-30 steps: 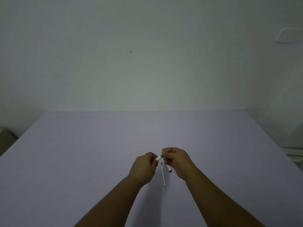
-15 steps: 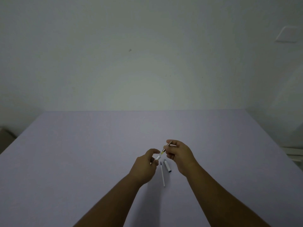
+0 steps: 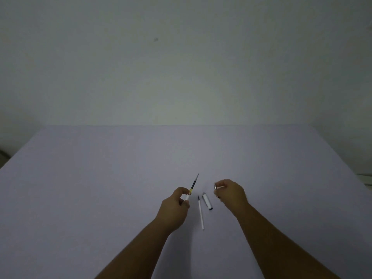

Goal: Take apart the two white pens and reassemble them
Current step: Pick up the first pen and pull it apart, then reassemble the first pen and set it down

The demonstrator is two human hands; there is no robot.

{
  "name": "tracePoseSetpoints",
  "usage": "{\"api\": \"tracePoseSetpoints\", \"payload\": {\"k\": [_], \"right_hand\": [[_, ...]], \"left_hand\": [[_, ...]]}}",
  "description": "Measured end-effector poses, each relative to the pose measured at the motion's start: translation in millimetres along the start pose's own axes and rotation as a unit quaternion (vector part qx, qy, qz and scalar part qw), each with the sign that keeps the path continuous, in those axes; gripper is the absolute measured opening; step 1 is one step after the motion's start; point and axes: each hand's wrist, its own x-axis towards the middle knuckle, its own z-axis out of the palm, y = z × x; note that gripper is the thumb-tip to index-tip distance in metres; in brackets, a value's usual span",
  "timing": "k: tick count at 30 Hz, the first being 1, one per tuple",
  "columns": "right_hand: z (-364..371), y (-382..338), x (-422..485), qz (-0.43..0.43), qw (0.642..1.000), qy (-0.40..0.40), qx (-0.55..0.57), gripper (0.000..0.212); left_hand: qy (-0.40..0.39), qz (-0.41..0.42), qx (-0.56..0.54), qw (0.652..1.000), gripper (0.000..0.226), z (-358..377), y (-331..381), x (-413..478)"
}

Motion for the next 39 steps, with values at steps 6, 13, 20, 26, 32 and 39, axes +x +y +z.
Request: {"api": "tracePoseSetpoints", "payload": {"k": [6, 13, 20, 26, 32, 39], "right_hand": [[21, 25, 1, -0.048, 0.993, -0.019, -0.11, 0.03], [26, 35, 1, -0.072, 0.989, -0.014, -0.131, 0.03], [20, 31, -4, -0.05, 0.995, 0.004, -0.091, 0.031], [7, 1, -13, -0.017, 0.979, -0.049, 0.198, 0.015], [11, -18, -14, -0.006, 0.961, -0.097, 0.259, 0.015], [-7, 20, 11, 0.011, 0.991, 0.018, -0.13, 0.021]], "left_hand": [[-0.015, -0.014, -0.002, 1.0, 0.023, 8, -13, 11], [-0.024, -0.01, 0.014, 1.0, 0.022, 13, -13, 15], [-0.028, -0.001, 0.023, 0.999, 0.021, 17, -10, 13], [-0.028, 0.007, 0.024, 0.999, 0.021, 21, -3, 13], [-0.025, 0.034, 0.055, 0.998, 0.022, 26, 3, 13], [-0.014, 0.014, 0.076, 0.997, 0.033, 25, -9, 14]]}}
